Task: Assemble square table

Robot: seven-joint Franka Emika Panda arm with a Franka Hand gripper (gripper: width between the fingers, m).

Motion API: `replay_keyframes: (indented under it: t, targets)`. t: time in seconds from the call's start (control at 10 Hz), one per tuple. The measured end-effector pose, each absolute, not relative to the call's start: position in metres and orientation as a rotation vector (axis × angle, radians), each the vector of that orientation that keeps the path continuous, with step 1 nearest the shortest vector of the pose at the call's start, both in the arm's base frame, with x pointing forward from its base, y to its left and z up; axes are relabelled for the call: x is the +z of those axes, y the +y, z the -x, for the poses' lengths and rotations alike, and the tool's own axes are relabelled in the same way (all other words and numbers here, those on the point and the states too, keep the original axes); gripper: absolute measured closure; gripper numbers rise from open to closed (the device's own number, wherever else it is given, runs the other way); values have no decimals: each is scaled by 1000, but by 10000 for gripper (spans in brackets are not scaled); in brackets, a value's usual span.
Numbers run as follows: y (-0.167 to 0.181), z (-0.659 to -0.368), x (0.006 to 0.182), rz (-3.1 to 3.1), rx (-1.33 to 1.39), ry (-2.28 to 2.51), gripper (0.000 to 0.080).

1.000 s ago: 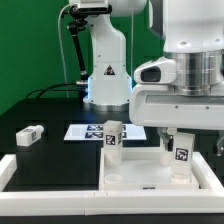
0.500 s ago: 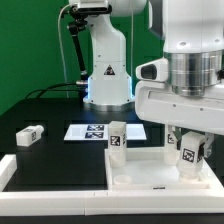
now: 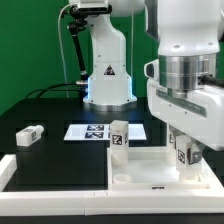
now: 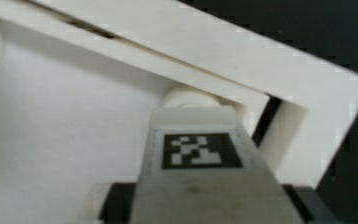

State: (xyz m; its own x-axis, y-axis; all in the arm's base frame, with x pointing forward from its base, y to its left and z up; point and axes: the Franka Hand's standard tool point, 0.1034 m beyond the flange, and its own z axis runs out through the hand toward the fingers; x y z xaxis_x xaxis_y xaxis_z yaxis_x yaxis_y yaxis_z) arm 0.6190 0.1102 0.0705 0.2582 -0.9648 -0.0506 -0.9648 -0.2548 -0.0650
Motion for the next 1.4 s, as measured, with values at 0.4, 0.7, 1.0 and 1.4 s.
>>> replay_keyframes:
  t: [0.4,0.7,1.0,1.4]
  targets:
    - [107,-623,70,2032,-97,2111,509]
    - [116,-625,74,2408,-36,1798,256]
    - [118,-631,74,2724,-89,1364,155]
    - [128,-628,73,3055,-147,596,151]
